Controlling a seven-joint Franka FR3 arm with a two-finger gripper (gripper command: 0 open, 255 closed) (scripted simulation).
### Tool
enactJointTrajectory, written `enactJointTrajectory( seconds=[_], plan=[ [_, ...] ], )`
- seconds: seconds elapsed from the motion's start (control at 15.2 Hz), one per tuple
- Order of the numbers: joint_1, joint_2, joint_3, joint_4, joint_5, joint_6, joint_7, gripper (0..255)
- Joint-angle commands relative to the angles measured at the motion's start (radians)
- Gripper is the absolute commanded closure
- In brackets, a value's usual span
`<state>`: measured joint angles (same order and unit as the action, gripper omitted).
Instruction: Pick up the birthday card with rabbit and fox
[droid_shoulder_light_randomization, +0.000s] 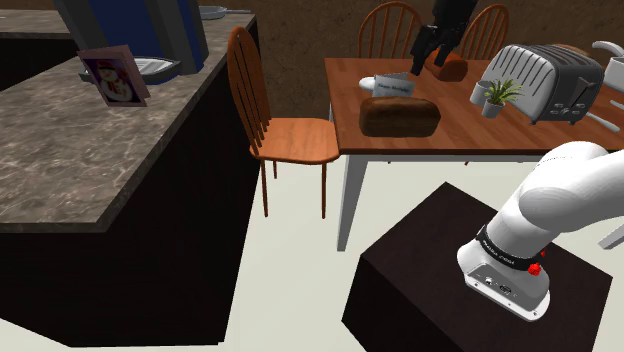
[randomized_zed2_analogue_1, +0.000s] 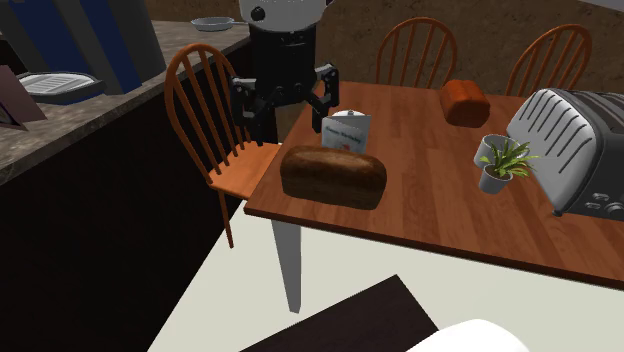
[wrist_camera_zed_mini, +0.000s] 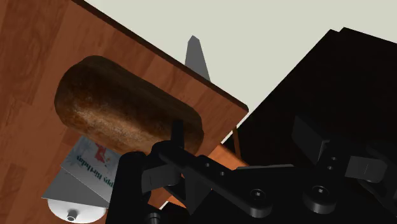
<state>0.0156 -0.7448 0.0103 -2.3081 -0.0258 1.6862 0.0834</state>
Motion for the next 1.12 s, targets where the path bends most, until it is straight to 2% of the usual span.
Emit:
enactJointTrajectory(
  seconds=[0.0,0.59,1.06],
  plan=[
    [0.0,0.0,0.0,0.0,0.0,0.0,0.0,0],
    [-0.002,0.204,-0.187,0.039,-0.085,0.151,-0.323,0],
    [0.009,0.435,-0.314,0.159,-0.085,0.251,-0.576,0]
  ],
)
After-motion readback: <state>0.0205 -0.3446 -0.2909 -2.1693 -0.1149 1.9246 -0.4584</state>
